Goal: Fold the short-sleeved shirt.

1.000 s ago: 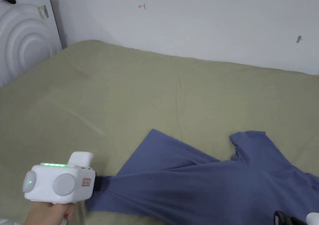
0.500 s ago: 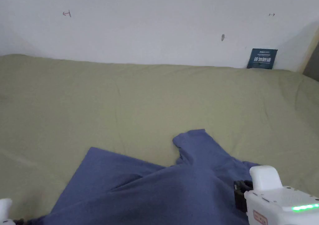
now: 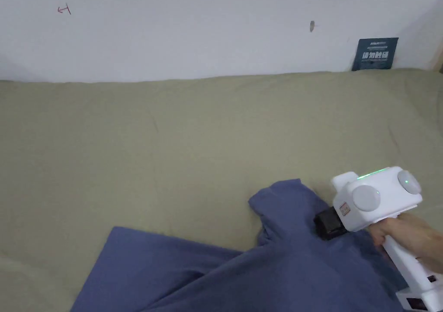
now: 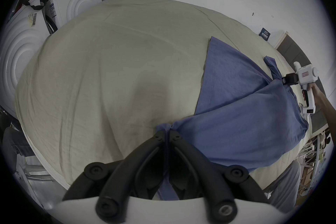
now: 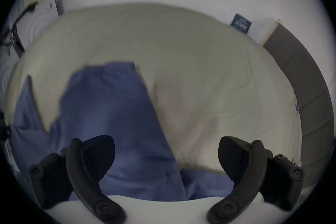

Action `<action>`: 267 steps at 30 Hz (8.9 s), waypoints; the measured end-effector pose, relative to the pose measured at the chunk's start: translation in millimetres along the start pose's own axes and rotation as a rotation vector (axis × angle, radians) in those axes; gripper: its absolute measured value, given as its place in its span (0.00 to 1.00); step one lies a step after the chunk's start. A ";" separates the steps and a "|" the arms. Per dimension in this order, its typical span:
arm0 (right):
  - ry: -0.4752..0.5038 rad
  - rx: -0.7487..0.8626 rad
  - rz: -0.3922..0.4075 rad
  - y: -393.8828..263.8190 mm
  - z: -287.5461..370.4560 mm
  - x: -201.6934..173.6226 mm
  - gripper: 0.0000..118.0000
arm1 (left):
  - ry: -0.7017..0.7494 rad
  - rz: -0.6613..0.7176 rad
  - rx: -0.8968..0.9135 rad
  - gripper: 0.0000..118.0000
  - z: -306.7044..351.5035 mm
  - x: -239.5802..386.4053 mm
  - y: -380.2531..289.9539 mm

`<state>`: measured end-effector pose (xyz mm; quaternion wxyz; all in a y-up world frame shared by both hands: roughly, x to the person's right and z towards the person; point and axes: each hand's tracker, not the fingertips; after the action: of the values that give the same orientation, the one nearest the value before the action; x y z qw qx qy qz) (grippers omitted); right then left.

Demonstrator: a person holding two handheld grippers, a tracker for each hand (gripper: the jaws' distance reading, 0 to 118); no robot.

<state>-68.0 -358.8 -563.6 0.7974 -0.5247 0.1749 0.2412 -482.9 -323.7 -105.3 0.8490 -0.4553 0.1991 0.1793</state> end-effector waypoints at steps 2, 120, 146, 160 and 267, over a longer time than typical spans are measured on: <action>0.020 0.047 -0.048 2.0 0.9 0.5 0.94 | 0.000 -0.003 -0.004 0.02 -1.4 0.7 1.6; 0.117 0.464 -0.355 -364.3 236.4 -18.2 0.01 | 0.055 -0.159 0.202 0.02 81.7 4.4 -59.3; 0.142 0.437 -0.354 -359.2 229.8 -12.1 1.00 | 0.028 -0.082 0.200 1.00 82.7 -9.8 -75.9; 0.088 0.527 -0.467 -371.2 246.0 1.9 0.01 | 0.052 -0.029 0.283 0.00 131.9 -11.0 -82.7; 0.179 0.332 -0.367 -292.9 161.4 -1.2 0.02 | 0.044 -0.050 0.111 1.00 35.1 23.6 6.6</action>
<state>101.6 -307.9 -279.9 0.8844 -0.4288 0.1837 0.0133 -459.7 -287.8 -104.0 0.8726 -0.4162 0.2162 0.1367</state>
